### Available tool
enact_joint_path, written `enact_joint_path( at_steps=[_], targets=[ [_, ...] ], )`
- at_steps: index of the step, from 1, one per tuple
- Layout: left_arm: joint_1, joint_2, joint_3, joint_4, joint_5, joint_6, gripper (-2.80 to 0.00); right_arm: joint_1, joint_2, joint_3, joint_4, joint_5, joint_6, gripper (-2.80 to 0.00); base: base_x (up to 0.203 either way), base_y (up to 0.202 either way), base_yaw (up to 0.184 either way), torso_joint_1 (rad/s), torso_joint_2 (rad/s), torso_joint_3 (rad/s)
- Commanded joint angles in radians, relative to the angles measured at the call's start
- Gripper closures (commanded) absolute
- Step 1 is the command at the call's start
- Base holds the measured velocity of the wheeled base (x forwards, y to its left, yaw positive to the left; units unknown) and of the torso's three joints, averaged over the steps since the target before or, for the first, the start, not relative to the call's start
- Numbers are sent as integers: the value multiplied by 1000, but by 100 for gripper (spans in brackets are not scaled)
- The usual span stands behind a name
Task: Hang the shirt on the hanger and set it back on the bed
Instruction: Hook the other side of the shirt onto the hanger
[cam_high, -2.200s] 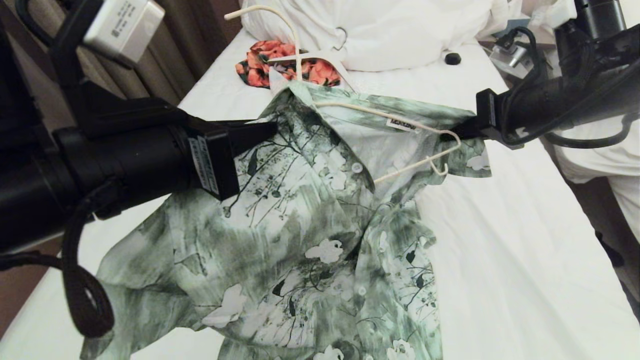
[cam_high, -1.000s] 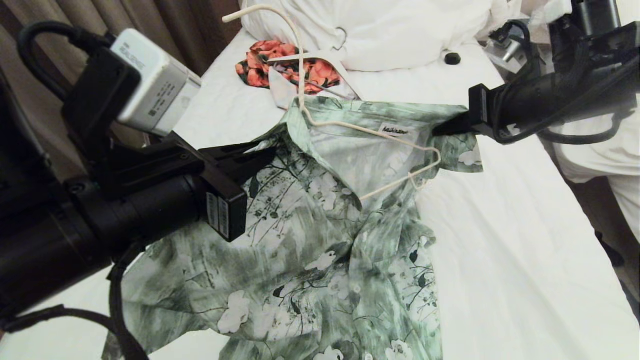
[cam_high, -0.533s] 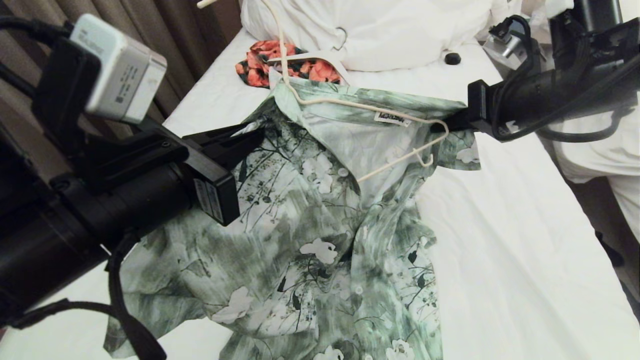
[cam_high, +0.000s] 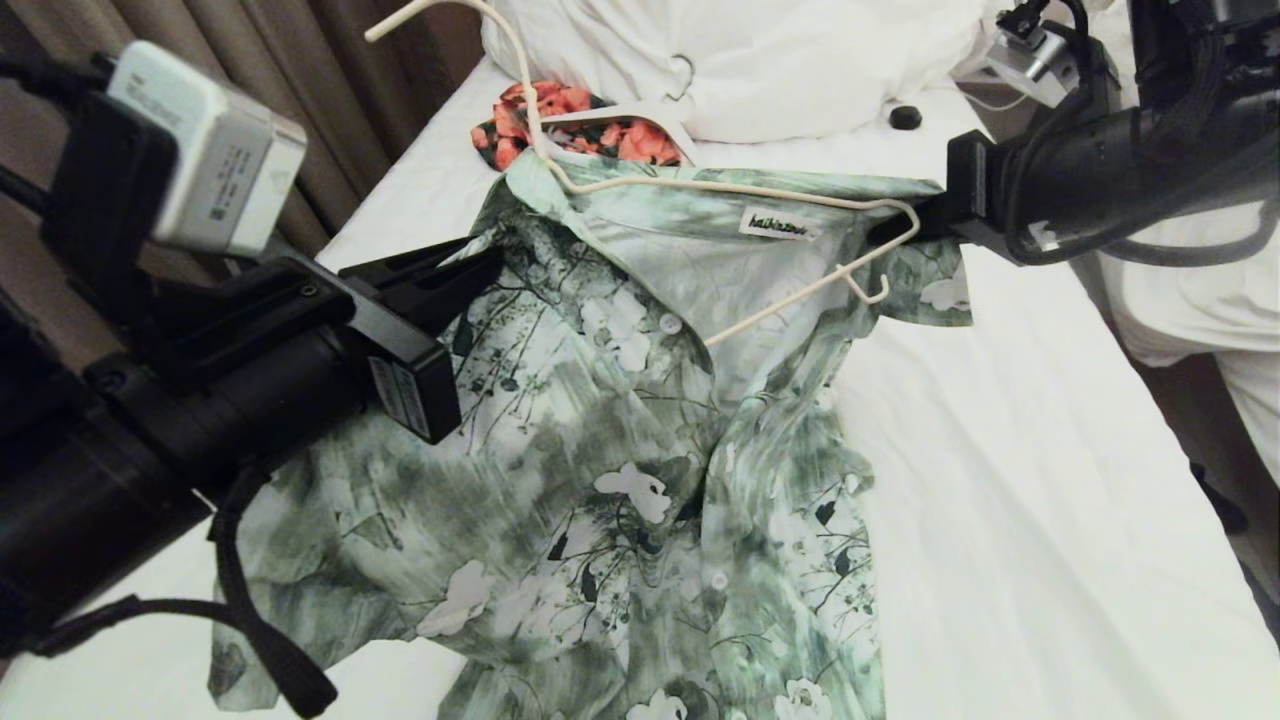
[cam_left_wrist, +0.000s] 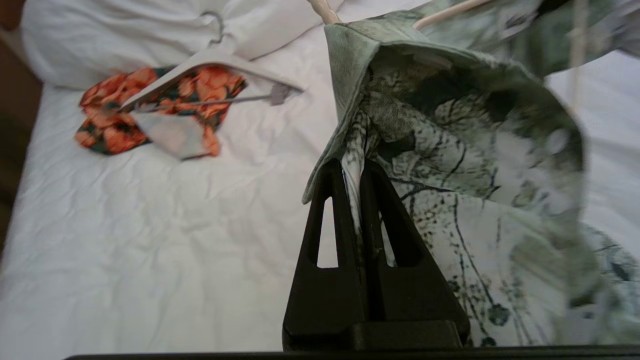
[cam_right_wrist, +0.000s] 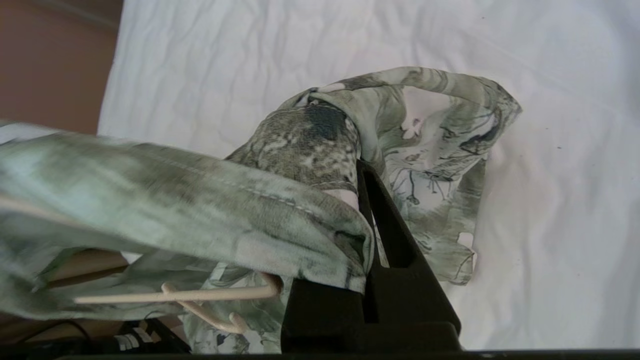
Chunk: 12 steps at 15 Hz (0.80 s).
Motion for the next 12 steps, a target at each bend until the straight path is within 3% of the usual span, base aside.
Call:
enact_joint_path(
  at_steps=[1,5,7,10,12],
  targets=[
    [-34,-19,7,-3,-10,1,0,1,22,0,0,1,1,0,0,0,0,0,0,0],
    [-37,3,20,-13,-105,-5,0,1,82,0,-115,-28,0,0,0,0,0,0,0,0],
    [-37,47,19,-76,-133,3,0,2,93,0,-154,-53,-1,0,0,0,0,0,0,0],
    [-18,123,18,-157,-144,52,0,10,104,0,-180,-125,-3,0,0,0,0,0,0,0],
    [43,155,5,-165,-144,81,0,25,101,0,-187,-211,-3,0,0,0,0,0,0,0]
  ],
)
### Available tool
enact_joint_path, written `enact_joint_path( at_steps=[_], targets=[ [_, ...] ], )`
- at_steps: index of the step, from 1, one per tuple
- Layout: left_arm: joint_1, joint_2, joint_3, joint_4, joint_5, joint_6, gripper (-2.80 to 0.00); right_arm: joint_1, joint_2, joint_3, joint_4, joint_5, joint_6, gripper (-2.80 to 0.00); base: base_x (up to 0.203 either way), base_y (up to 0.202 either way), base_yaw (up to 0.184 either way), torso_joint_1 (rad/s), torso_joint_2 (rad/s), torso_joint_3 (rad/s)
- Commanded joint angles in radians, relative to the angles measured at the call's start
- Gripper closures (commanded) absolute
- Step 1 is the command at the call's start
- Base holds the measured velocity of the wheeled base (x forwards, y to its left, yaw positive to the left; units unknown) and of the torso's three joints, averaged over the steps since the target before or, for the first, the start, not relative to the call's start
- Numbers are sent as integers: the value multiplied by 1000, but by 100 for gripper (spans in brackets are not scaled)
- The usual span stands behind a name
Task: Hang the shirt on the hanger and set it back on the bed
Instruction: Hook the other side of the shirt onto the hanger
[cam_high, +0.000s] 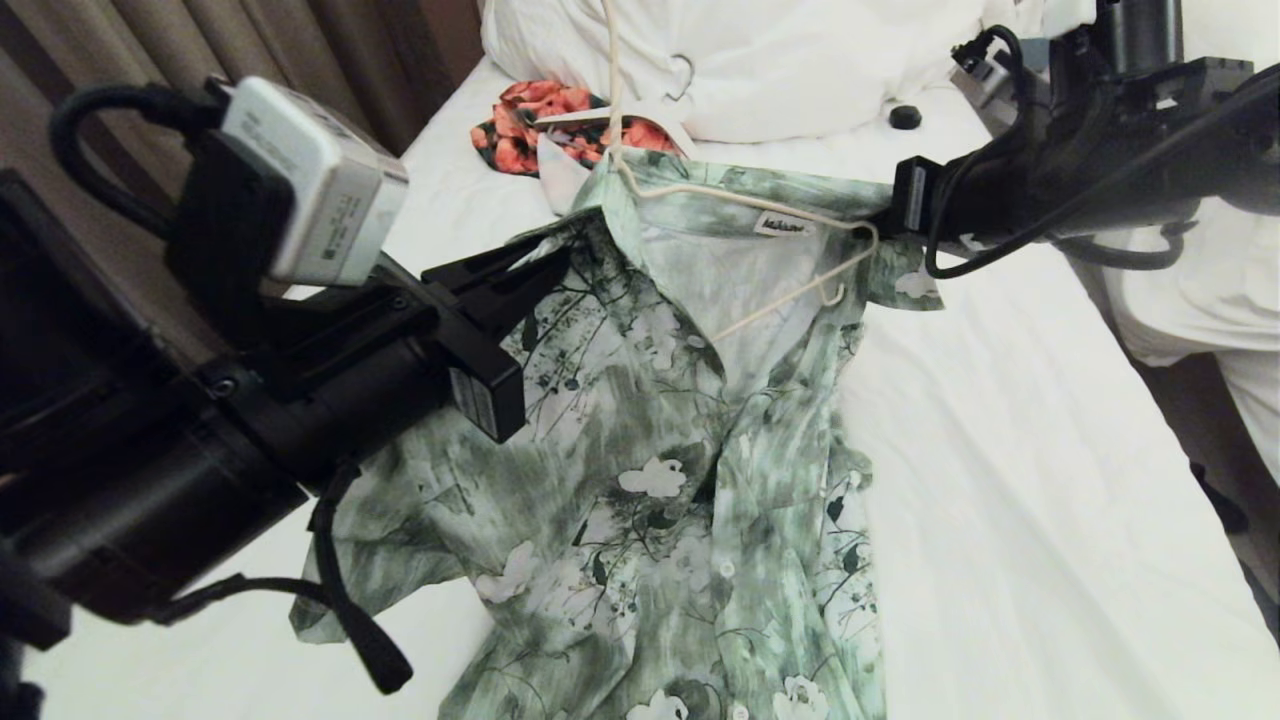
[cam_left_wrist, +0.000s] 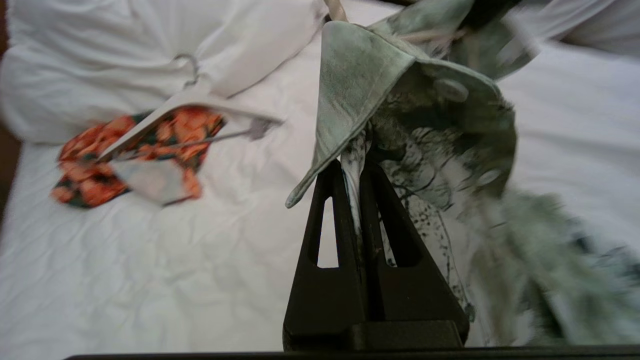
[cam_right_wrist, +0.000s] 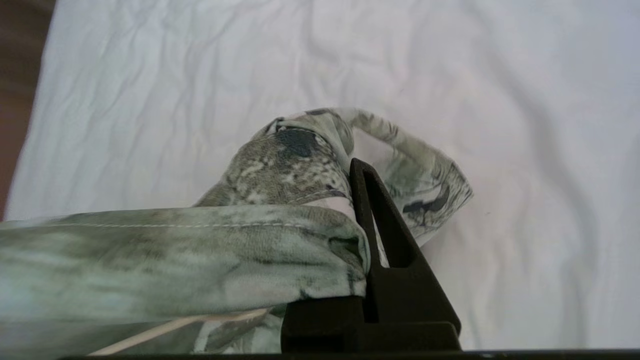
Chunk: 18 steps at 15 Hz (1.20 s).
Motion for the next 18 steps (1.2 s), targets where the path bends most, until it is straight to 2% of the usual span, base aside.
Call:
enact_joint_path(
  at_steps=[1,6,8,10,12,14,18],
  targets=[
    [39,55,-13,-6,1,14,0,15,-3,3,-22,-47,1,0,0,0,0,0,0,0],
    [73,94,-34,-20,1,20,0,103,-82,40,-61,-173,25,0,0,0,0,0,0,0],
    [76,121,-47,-86,4,21,0,161,-108,65,-61,-219,28,0,0,0,0,0,0,0],
    [120,129,-63,-112,16,21,0,223,-114,84,-60,-332,27,0,0,0,0,0,0,0],
    [159,123,-80,-115,17,20,0,271,-112,106,-56,-380,25,0,0,0,0,0,0,0],
    [192,115,-80,-115,16,21,0,269,-105,107,-59,-388,24,0,0,0,0,0,0,0],
    [194,98,-77,-114,15,20,0,209,-88,74,-63,-388,16,0,0,0,0,0,0,0]
  ],
)
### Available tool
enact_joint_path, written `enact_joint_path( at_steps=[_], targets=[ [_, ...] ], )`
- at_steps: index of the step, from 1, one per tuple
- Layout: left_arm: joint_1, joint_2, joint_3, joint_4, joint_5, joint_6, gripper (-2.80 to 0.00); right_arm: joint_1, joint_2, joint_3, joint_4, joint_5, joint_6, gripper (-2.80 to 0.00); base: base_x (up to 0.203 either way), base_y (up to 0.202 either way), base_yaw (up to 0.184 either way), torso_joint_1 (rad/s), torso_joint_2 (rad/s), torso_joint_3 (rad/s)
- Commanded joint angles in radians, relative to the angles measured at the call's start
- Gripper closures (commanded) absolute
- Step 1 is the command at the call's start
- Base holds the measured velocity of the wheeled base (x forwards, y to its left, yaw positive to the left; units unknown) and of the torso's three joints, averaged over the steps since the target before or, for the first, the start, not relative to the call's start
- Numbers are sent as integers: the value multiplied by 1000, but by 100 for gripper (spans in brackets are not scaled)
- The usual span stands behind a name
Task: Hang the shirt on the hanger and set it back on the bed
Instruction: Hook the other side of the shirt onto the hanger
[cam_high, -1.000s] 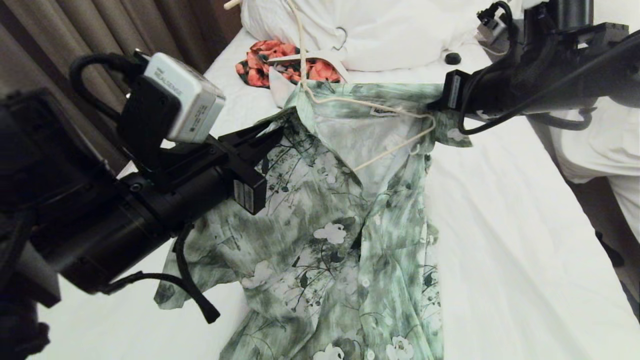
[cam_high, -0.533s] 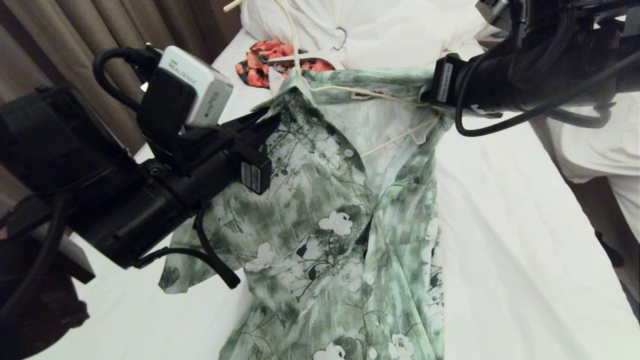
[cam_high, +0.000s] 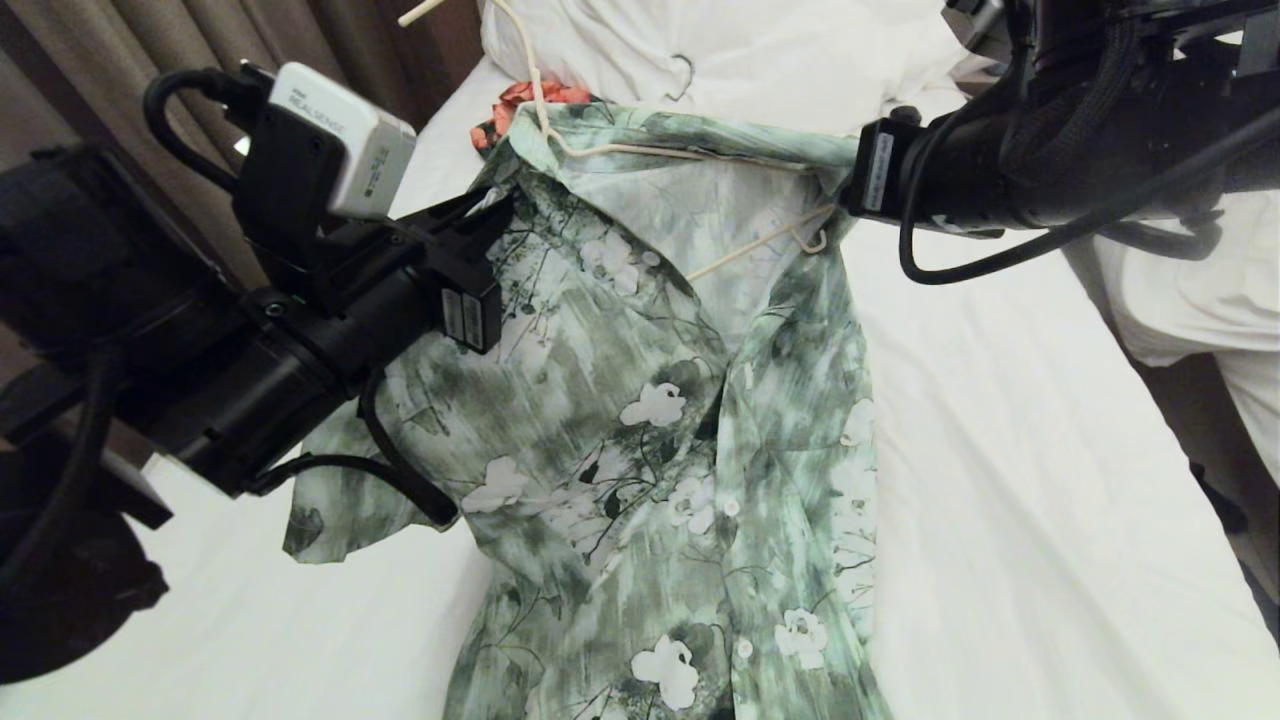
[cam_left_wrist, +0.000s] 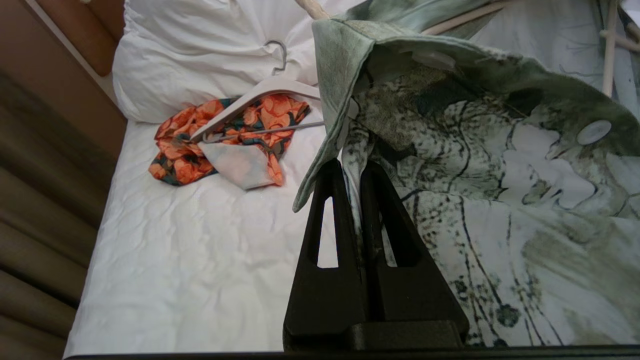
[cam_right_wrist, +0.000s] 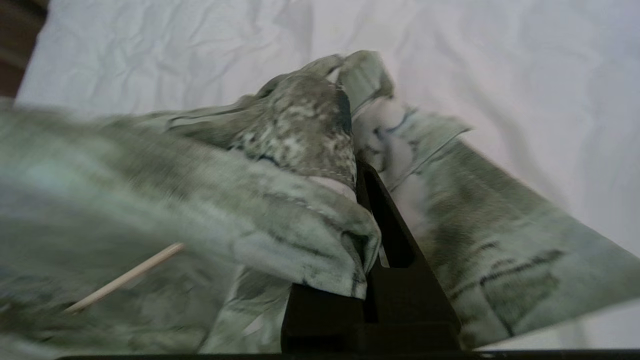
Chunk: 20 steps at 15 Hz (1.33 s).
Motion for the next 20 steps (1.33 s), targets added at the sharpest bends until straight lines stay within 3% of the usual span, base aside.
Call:
enact_joint_path(
  at_steps=[1,5,8,14,20],
  targets=[
    [-3,-13,5,-4,1,2,0,-24,13,-8,-1,-2,1,0,0,0,0,0,0,0],
    [-30,-42,15,1,-2,2,0,-87,56,-72,-35,4,-21,0,0,0,0,0,0,0],
    [-30,-21,15,1,-1,2,0,-85,42,-72,-32,11,-21,0,0,0,0,0,0,0],
    [-19,-11,7,-1,-1,2,0,5,-17,-61,82,7,-13,0,0,0,0,0,0,0],
    [-28,-16,13,-2,-1,2,0,65,-13,-61,67,1,-32,0,0,0,0,0,0,0]
  ],
)
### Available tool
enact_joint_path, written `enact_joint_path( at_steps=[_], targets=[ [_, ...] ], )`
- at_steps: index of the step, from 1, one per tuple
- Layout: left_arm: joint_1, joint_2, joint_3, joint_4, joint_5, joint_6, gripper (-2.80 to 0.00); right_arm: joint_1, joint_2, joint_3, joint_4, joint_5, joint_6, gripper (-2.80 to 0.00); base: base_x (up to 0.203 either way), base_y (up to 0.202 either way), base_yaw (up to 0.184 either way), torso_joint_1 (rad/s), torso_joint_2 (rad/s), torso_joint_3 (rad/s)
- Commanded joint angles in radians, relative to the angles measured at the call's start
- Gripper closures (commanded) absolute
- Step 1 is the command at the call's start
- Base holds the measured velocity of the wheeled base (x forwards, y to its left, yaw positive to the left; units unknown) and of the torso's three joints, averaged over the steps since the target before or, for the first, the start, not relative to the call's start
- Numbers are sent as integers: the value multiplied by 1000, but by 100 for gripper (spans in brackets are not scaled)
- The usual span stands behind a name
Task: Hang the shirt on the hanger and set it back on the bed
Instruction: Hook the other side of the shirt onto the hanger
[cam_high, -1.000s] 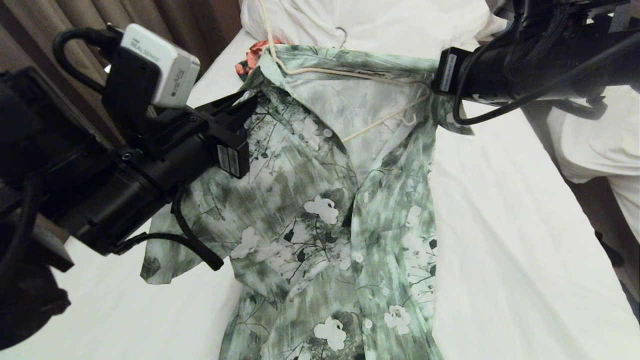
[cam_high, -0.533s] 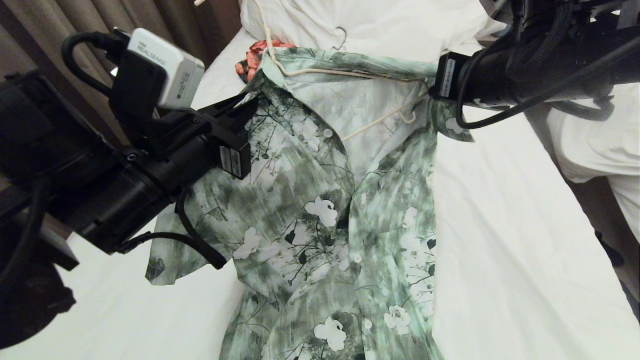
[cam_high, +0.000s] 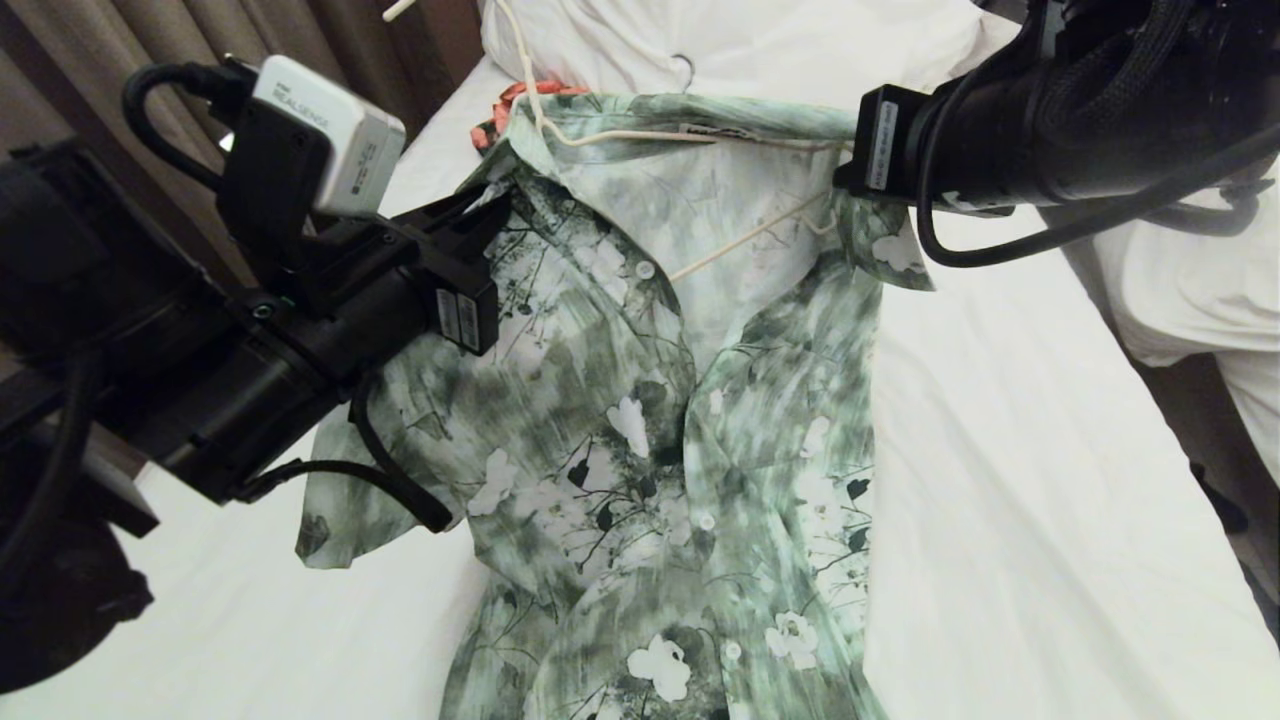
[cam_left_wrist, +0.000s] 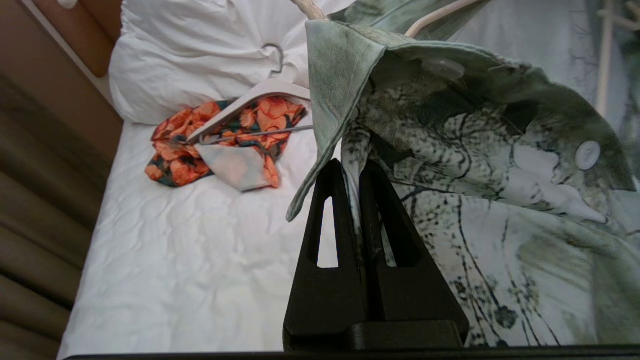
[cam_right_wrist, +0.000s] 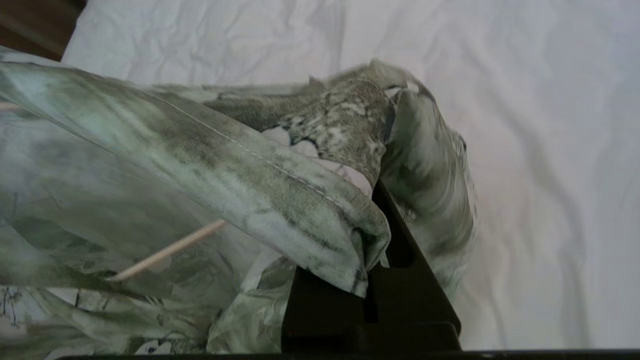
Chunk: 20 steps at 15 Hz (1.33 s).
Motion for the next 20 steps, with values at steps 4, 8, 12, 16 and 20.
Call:
enact_joint_path(
  at_steps=[4,8,12,16,20],
  targets=[
    [-30,-15,14,-4,0,3,0,-43,25,-9,-89,1,-84,0,0,0,0,0,0,0],
    [-84,-9,25,-3,2,3,0,-12,25,-9,-117,3,-113,0,0,0,0,0,0,0],
    [-78,2,16,-5,12,3,0,35,14,-2,-104,2,-126,0,0,0,0,0,0,0],
    [-24,-5,0,-5,8,2,0,80,10,3,-48,-33,-126,0,0,0,0,0,0,0],
    [-23,-17,2,-3,6,2,0,-28,34,-9,-117,-31,-129,0,0,0,0,0,0,0]
  ],
)
